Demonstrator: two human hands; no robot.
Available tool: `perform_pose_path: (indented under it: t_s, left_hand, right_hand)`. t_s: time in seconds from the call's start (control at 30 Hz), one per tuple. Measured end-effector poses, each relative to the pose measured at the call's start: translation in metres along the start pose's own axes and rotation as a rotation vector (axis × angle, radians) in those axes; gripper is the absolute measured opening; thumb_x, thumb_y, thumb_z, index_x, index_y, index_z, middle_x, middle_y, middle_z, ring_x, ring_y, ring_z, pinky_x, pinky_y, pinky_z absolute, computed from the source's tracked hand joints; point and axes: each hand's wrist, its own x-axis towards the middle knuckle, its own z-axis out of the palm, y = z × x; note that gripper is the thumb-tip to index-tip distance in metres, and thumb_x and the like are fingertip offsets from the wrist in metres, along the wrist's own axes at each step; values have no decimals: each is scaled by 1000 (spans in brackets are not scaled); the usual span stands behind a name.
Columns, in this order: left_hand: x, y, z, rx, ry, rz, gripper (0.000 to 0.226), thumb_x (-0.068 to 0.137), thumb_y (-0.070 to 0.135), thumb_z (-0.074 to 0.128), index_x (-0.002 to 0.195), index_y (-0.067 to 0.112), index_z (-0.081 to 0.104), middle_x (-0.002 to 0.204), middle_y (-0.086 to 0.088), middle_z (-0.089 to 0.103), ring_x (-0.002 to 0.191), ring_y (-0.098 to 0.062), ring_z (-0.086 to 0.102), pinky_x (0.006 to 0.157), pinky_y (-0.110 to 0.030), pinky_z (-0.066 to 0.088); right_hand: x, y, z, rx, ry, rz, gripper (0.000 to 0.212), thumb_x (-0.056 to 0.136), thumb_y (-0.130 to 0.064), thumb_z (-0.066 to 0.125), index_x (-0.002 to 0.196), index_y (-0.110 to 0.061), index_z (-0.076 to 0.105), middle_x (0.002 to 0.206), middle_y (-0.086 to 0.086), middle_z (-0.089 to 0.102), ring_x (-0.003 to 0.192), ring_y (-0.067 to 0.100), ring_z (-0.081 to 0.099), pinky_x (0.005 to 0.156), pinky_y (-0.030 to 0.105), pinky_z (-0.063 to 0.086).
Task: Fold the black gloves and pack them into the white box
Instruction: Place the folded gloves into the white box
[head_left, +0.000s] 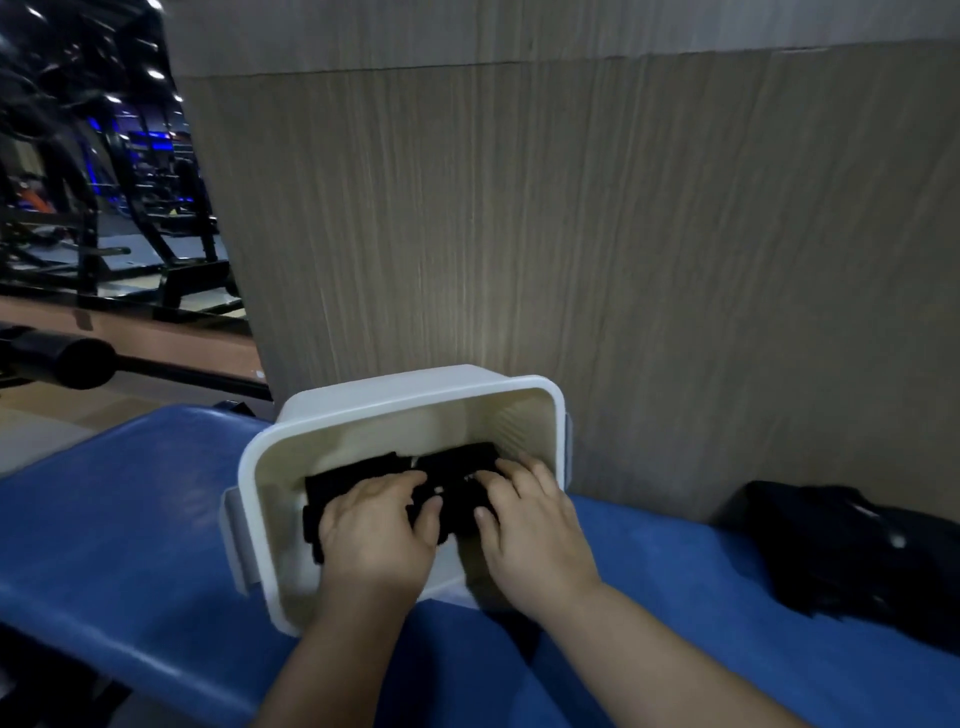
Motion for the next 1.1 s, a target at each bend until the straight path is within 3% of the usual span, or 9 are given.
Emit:
perform_pose_path:
  t_s: [0.1,0.23,0.43,0.63,0.77,0.9,1.03,1.1]
  left_hand:
    - [-17,22,11,10,-54,2,31,90,41,56,119,33,64,117,10,66,112,-14,56,97,-34,33]
    - [-41,60,39,-93,-207,7,28,92,43,52,117,36,63,115,15,65,114,-11,55,101,-34,36]
    - [-74,135,94,-335,-402,35,19,88,34,61,104,27,69,102,10,69,99,-9,63,91,-30,48]
    - [-89,206,122,-454,-621,14,22,96,34,51,111,23,63,100,14,59,94,-2,54,78,-15,37]
    - [-87,240,132,-525,-654,-51,33,98,41,42,110,17,60,108,2,65,98,-13,57,84,-27,43]
    - [-77,263,142,-585,-666,-137,39,98,49,38,102,15,57,104,-4,66,98,-20,58,84,-32,43]
    - [-65,278,148,-624,-705,-233,45,93,55,44,80,13,53,84,-3,61,80,-18,56,84,-35,45]
    - [-61,282,153,-615,-738,-268,41,90,56,51,79,16,53,78,3,54,77,-15,52,85,-35,45]
  right_hand:
    - [-34,29,-18,16,68,25,43,89,-36,31,119,-23,59,121,-7,55,119,15,43,95,32,44]
    - [-81,79,-46,-11,76,130,31,93,-29,46,121,-22,58,121,-7,56,116,16,45,97,31,42]
    - [-129,143,-84,-34,90,341,33,96,-29,48,127,-22,55,126,-6,54,119,18,47,98,28,40]
    - [-152,175,-100,10,181,508,34,94,-24,51,127,-23,55,122,-4,57,116,19,49,92,32,44]
    - [-156,186,-101,78,235,565,33,93,-19,50,126,-22,54,120,-1,58,111,20,52,86,33,46]
    - [-156,191,-102,118,243,603,33,96,-20,46,128,-22,52,124,-1,55,114,19,51,88,35,46]
    - [-156,194,-101,124,229,627,34,96,-20,44,129,-22,51,126,-2,54,116,18,50,88,32,44]
    - [-155,195,-100,130,227,632,34,97,-21,43,130,-23,50,126,-2,53,114,17,50,86,30,44]
